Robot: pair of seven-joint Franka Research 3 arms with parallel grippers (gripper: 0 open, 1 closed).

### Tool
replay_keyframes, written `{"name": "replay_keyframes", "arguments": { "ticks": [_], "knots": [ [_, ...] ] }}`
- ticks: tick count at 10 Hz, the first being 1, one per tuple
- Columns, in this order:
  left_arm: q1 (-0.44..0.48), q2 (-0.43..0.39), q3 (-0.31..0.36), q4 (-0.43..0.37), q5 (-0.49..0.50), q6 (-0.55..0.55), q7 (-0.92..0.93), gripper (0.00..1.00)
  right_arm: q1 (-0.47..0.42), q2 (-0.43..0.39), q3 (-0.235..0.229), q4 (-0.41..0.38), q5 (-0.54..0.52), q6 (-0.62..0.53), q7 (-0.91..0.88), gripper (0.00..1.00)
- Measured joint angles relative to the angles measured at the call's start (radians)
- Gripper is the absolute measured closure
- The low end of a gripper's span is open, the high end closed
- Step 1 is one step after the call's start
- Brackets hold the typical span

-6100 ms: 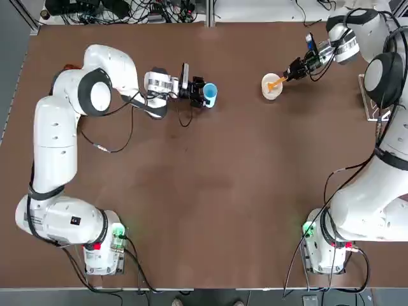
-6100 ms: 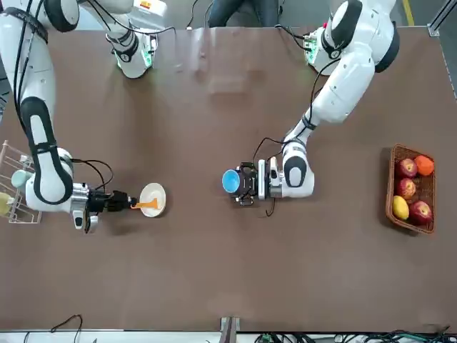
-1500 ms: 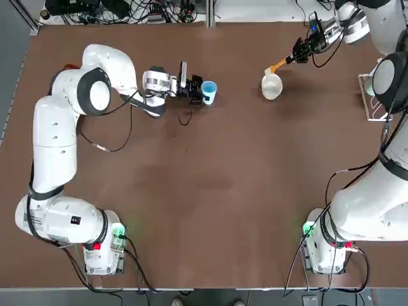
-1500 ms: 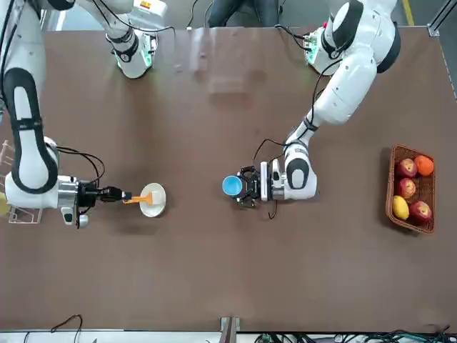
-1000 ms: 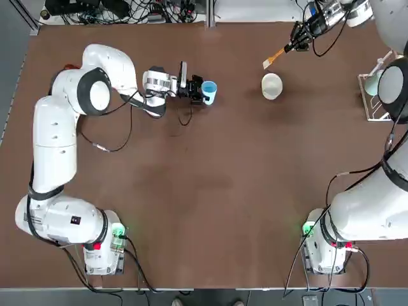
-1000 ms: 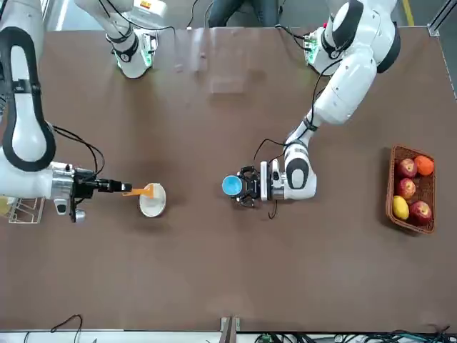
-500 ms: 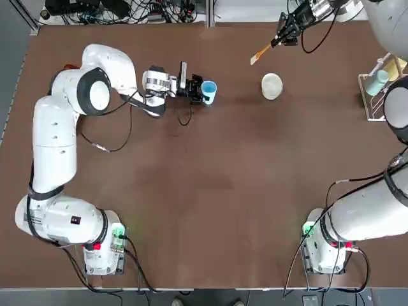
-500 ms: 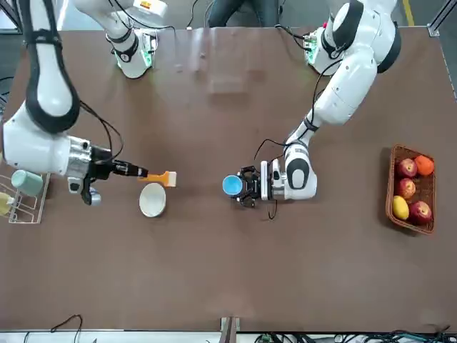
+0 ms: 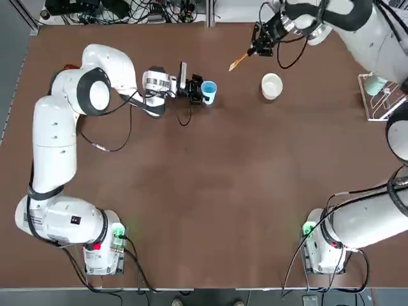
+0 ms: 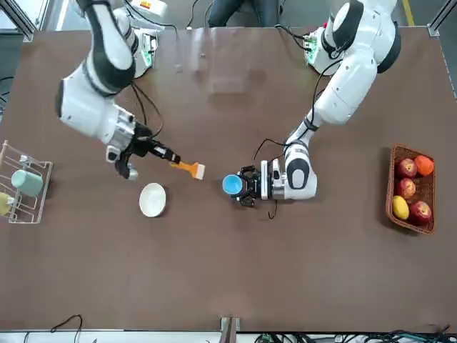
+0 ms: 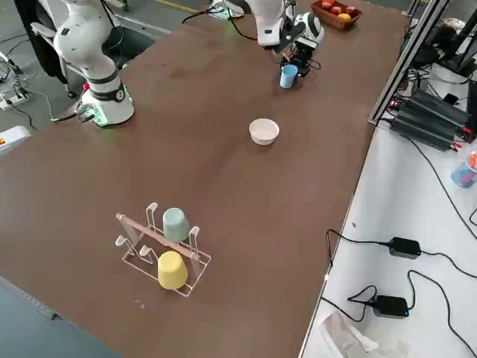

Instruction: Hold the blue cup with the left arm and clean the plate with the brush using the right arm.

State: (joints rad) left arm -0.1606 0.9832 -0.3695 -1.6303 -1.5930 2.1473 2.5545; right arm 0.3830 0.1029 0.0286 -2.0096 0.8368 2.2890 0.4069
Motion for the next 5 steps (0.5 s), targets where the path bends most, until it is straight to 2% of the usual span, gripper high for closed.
{"name": "replay_keyframes", "arguments": {
  "ticks": [3,5],
  "knots": [
    [0.0,0.0,0.0,-0.001,0.0,0.0,0.0,0.31,0.147,0.001,0.0,-0.028,0.0,0.219,0.1,0.96],
    [0.0,0.0,0.0,-0.001,0.0,-0.005,0.0,0.31,0.23,0.011,-0.001,-0.047,-0.019,0.273,0.114,0.96]
  ]
}}
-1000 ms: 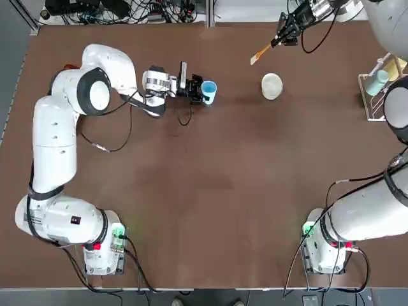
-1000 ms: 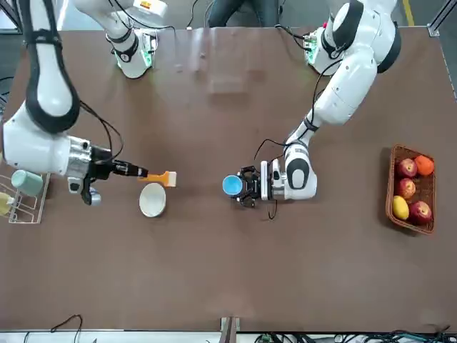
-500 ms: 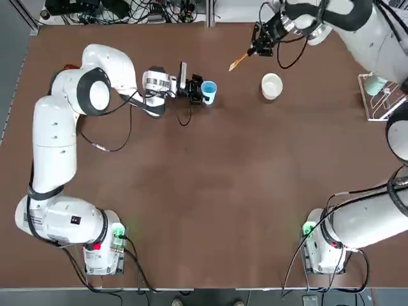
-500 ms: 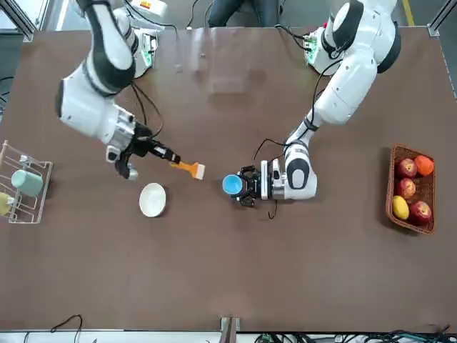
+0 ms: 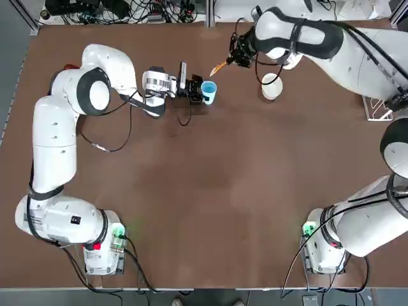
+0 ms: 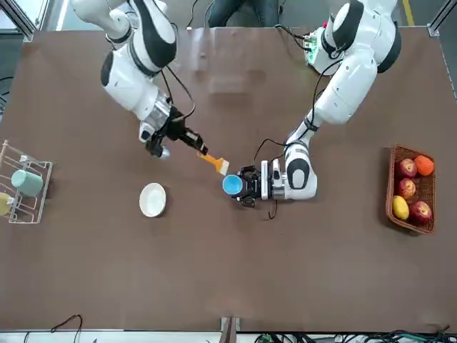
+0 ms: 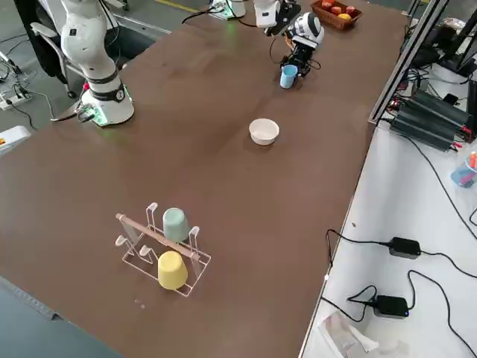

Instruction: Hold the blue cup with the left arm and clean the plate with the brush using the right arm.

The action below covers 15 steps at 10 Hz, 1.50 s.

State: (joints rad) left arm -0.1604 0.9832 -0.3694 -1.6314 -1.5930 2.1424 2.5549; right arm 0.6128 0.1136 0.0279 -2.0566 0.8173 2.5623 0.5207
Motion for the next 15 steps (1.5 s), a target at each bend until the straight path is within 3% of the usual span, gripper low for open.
{"name": "replay_keyframes", "arguments": {
  "ticks": [2,5,8,11,15],
  "knots": [
    [0.0,0.0,0.0,-0.002,0.0,-0.008,0.003,0.32,0.018,0.013,-0.001,-0.006,-0.103,0.002,0.03,0.96],
    [0.0,0.0,0.0,-0.004,0.0,-0.012,0.015,0.32,0.023,0.046,-0.001,0.017,-0.425,-0.008,0.314,0.96],
    [0.0,0.001,0.001,-0.008,0.0,-0.02,0.025,0.32,0.032,0.05,-0.001,0.121,-0.5,-0.136,0.416,0.96],
    [0.0,0.003,0.001,-0.011,0.0,-0.026,0.032,0.32,0.067,0.096,0.0,0.157,-0.662,-0.142,0.568,0.96],
    [0.0,0.004,0.003,-0.012,0.0,-0.026,0.043,0.32,0.093,0.144,0.0,0.255,-0.729,-0.211,0.635,0.96]
  ]
}}
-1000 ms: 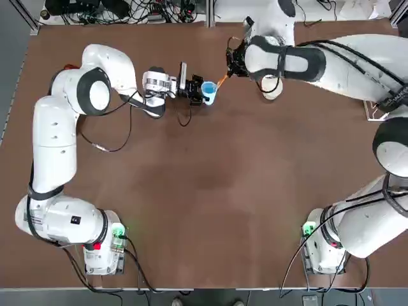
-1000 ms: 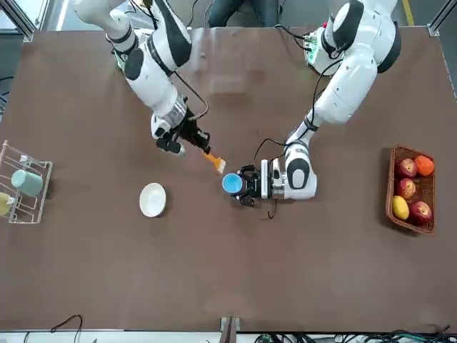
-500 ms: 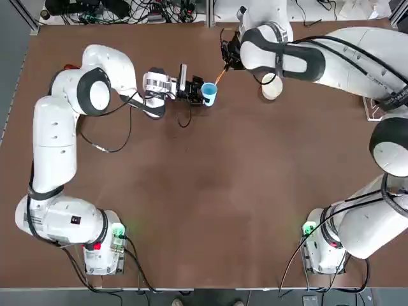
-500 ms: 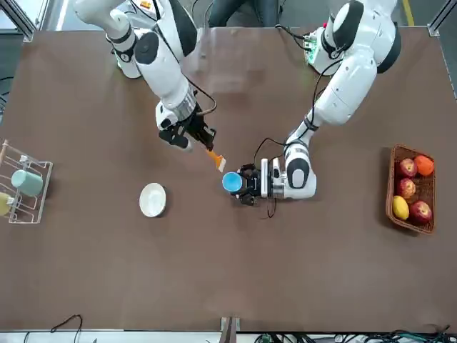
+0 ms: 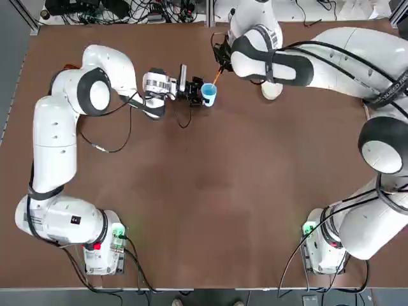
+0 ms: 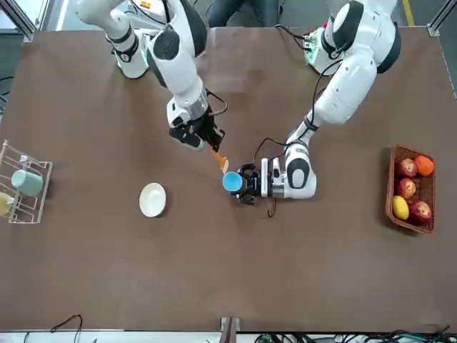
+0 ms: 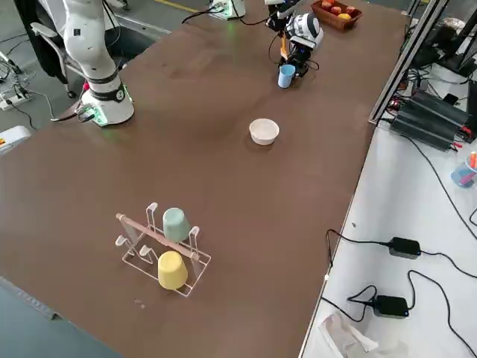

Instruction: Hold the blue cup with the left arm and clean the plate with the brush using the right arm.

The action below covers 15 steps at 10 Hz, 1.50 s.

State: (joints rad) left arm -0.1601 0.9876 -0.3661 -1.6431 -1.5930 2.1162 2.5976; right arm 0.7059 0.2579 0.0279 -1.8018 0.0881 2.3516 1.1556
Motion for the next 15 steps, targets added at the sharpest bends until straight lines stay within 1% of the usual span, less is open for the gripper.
{"name": "replay_keyframes", "arguments": {
  "ticks": [2,6,9,15],
  "knots": [
    [0.0,0.0,0.0,0.0,0.0,-0.001,0.003,0.32,0.005,0.035,0.0,0.027,-0.066,-0.008,0.053,0.96],
    [0.0,0.0,0.001,0.0,0.0,-0.001,0.014,0.32,0.024,0.057,0.0,0.043,-0.092,-0.008,0.095,0.96],
    [0.0,0.0,0.002,0.0,0.0,-0.001,0.015,0.32,0.033,0.104,0.0,0.079,-0.11,-0.008,0.125,0.96],
    [0.0,0.0,0.002,0.0,0.0,-0.001,0.016,0.32,0.043,0.159,0.0,0.101,-0.126,-0.004,0.138,0.96]
  ]
}}
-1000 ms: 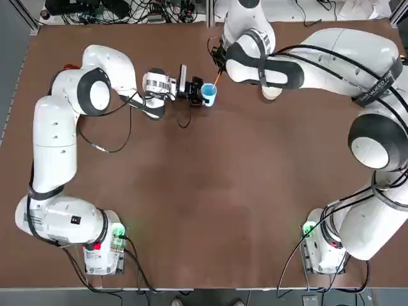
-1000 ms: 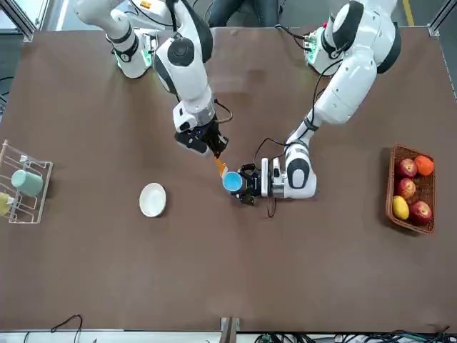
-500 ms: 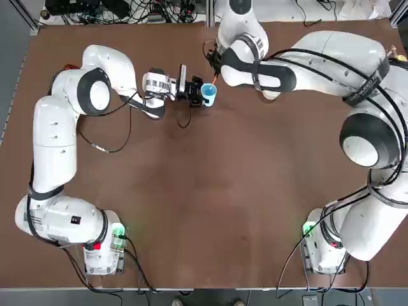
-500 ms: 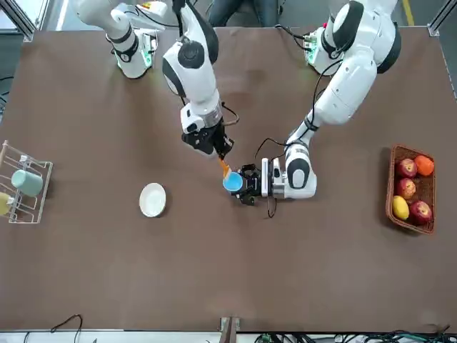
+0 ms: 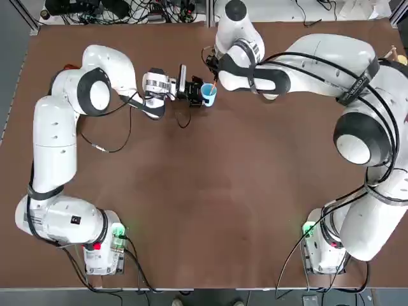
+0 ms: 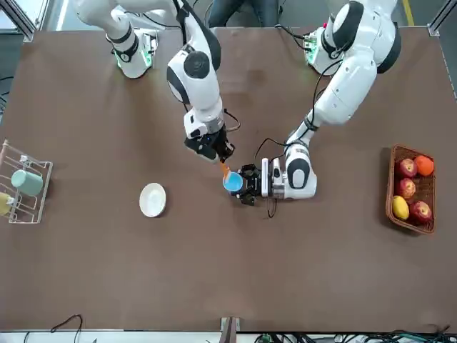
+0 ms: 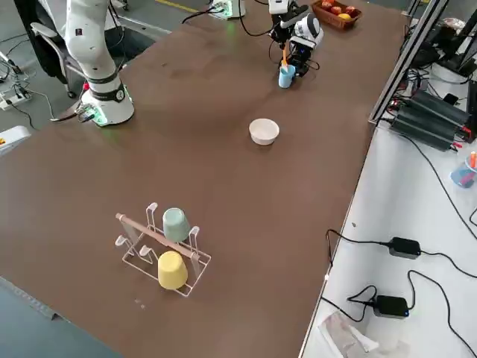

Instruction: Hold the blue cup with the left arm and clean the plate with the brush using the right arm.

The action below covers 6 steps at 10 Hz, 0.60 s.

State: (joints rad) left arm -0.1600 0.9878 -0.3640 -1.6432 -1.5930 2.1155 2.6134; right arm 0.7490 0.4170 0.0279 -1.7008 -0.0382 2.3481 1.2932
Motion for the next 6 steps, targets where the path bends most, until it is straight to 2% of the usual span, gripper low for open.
{"name": "replay_keyframes", "arguments": {
  "ticks": [6],
  "knots": [
    [0.0,0.0,0.001,0.0,0.0,0.0,0.001,0.32,0.009,0.07,-0.001,0.062,-0.004,0.001,0.015,0.96]
  ]
}}
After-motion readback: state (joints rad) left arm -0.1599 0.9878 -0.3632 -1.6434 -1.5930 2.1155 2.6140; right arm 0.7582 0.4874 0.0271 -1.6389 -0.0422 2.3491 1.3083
